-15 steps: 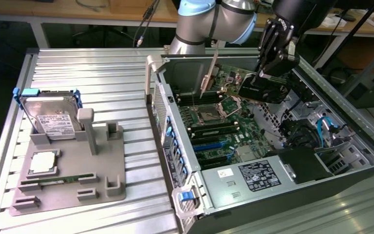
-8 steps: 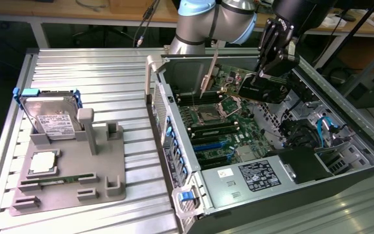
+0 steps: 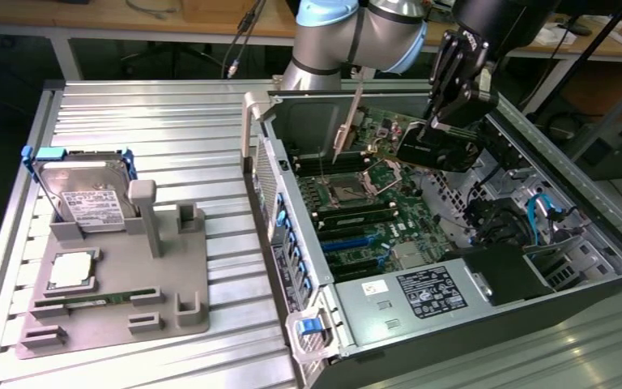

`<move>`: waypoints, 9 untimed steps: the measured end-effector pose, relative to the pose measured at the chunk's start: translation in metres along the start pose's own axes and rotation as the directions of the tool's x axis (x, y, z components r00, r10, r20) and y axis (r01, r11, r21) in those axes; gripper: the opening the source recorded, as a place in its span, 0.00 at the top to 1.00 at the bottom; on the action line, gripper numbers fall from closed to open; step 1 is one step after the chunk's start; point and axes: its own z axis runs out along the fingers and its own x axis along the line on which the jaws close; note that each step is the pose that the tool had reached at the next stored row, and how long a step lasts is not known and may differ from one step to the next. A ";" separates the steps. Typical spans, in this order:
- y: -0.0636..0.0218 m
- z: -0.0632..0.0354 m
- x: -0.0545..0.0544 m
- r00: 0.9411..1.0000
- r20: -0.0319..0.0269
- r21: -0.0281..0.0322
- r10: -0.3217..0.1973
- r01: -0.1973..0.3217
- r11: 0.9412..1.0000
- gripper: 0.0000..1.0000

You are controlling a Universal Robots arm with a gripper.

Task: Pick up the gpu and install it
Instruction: 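Insert the gpu into the slot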

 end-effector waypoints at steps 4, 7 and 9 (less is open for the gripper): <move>0.0000 0.0000 0.000 1.000 0.000 0.000 -0.009 0.009 1.000 0.73; 0.0000 0.0000 0.000 1.000 -0.001 0.000 -0.022 0.022 1.000 0.73; 0.0001 0.0000 0.000 0.999 -0.002 -0.001 -0.051 0.051 0.999 0.73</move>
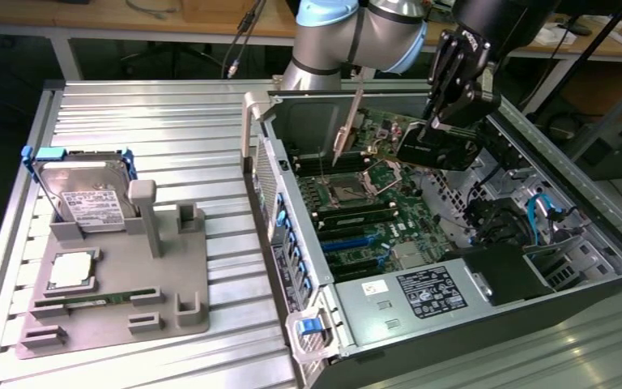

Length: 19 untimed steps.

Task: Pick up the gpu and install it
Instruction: 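Insert the gpu into the slot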

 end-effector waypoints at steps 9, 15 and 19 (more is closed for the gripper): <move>0.0001 0.0000 -0.001 0.993 -0.004 -0.001 -0.116 0.116 0.993 0.73; 0.0001 0.0001 -0.001 0.977 -0.007 -0.003 -0.215 0.215 0.977 0.73; 0.0001 0.0001 -0.001 0.959 -0.009 -0.004 -0.282 0.282 0.960 0.73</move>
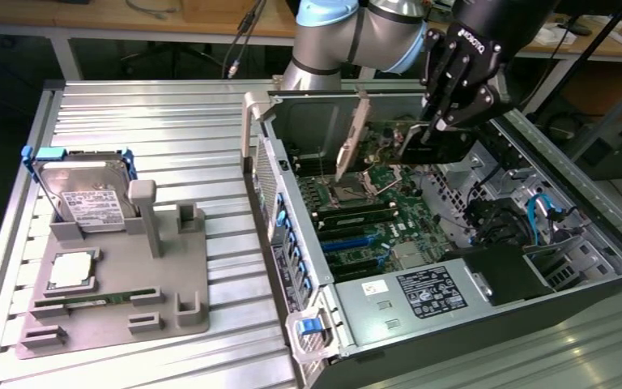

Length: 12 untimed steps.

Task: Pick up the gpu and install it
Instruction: 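Insert the gpu into the slot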

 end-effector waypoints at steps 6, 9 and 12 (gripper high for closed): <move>0.0000 0.0000 0.000 0.995 -0.004 -0.001 -0.102 0.102 0.995 0.73; 0.0000 0.0005 0.000 0.995 -0.004 0.000 -0.103 0.103 0.995 0.73; -0.0001 0.0039 0.000 0.997 -0.003 0.002 -0.075 0.075 0.997 0.73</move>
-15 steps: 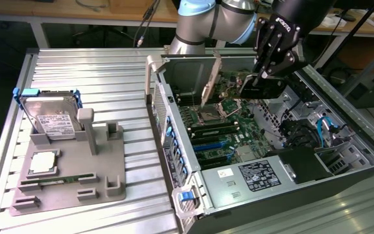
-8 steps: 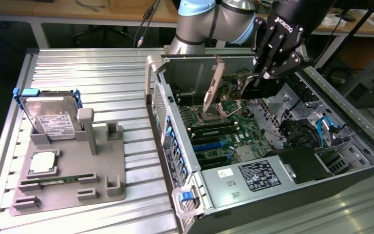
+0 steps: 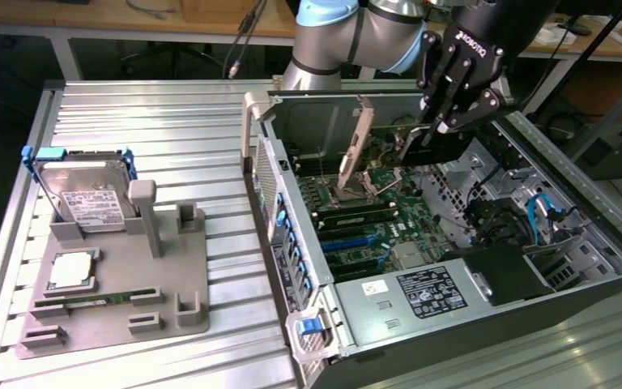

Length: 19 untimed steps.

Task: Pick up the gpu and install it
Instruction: 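Insert the gpu into the slot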

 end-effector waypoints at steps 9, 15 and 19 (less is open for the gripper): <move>0.0015 0.0167 0.000 0.998 0.002 0.000 0.062 -0.062 0.998 0.73; 0.0027 0.0280 0.000 0.998 0.002 0.000 0.062 -0.062 0.998 0.73; 0.0032 0.0351 0.000 0.998 0.002 0.000 0.062 -0.062 0.998 0.73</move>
